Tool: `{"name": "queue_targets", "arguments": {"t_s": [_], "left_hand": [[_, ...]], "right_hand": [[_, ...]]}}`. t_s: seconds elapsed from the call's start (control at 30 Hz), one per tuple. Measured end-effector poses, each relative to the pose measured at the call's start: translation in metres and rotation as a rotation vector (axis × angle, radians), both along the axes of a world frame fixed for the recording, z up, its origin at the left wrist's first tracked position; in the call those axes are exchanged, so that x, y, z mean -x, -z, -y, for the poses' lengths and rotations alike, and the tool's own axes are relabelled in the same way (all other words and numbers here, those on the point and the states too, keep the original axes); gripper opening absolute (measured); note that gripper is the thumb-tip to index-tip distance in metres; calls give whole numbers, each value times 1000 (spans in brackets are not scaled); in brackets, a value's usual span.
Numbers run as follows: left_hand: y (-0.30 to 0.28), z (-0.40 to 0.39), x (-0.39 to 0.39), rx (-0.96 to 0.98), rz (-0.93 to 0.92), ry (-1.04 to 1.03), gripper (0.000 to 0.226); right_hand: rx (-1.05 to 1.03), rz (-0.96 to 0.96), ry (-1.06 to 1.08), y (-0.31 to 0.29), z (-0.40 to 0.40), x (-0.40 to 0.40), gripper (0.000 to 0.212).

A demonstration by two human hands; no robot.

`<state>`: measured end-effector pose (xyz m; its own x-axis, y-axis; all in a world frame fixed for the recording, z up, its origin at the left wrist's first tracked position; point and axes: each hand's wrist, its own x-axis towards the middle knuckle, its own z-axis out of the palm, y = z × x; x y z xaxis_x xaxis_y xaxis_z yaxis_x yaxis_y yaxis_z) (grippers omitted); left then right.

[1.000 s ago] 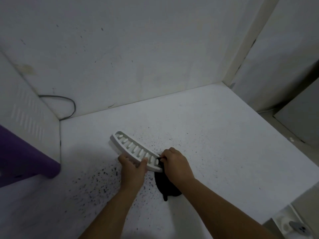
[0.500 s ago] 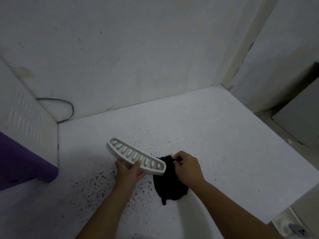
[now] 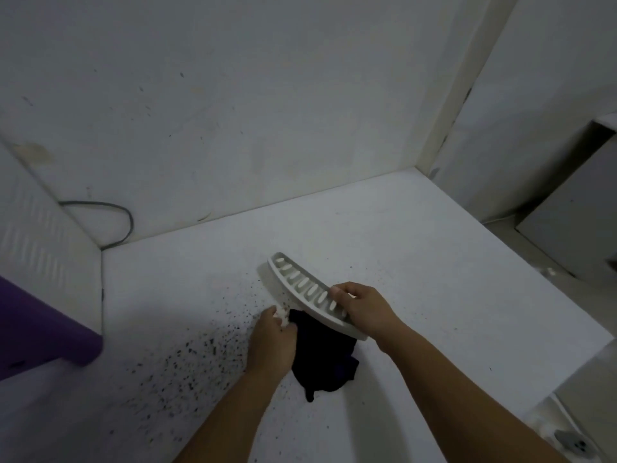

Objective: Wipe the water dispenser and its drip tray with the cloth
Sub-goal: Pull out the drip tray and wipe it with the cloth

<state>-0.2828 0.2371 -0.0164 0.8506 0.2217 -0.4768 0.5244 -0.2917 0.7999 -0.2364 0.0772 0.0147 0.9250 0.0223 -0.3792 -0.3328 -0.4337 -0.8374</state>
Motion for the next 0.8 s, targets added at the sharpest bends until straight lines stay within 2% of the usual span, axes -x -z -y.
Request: {"name": "queue_targets", "arguments": {"t_s": [0.07,0.1,0.2,0.3,0.4,0.43,0.47,0.53,0.63,0.67,0.8], "left_hand": [[13,2,9,-154,-92,130,64],[18,3,12,-182,-118,172,61],[24,3,15,-295,-103,230,25],[26,2,15,-392,-103,256,29],[24,7,18,-500,-87,313,20],[25,9,18,-493,-78,321,26],[26,10,18,-439,-71,305,32],[23,9,14,-190,-69,154,31],[10,-11,4,309,-84,-287,22],[6,-21,2,397,-54,-397,18],[-9,-63,-2,407,160,-629,19]], "right_hand": [[4,-16,23,1,6,3,20],[-1,-22,35,2,8,4,19],[-11,-35,62,2,10,8,19],[-11,-27,53,1,8,10,19],[-11,-19,46,0,6,10,19],[-9,-19,46,0,6,10,19],[-7,-19,45,0,6,10,19],[-7,-19,42,0,7,11,20],[-27,-32,42,-1,9,12,19],[-33,-40,38,-2,9,13,18],[-23,-61,2,-1,9,13,15]]}}
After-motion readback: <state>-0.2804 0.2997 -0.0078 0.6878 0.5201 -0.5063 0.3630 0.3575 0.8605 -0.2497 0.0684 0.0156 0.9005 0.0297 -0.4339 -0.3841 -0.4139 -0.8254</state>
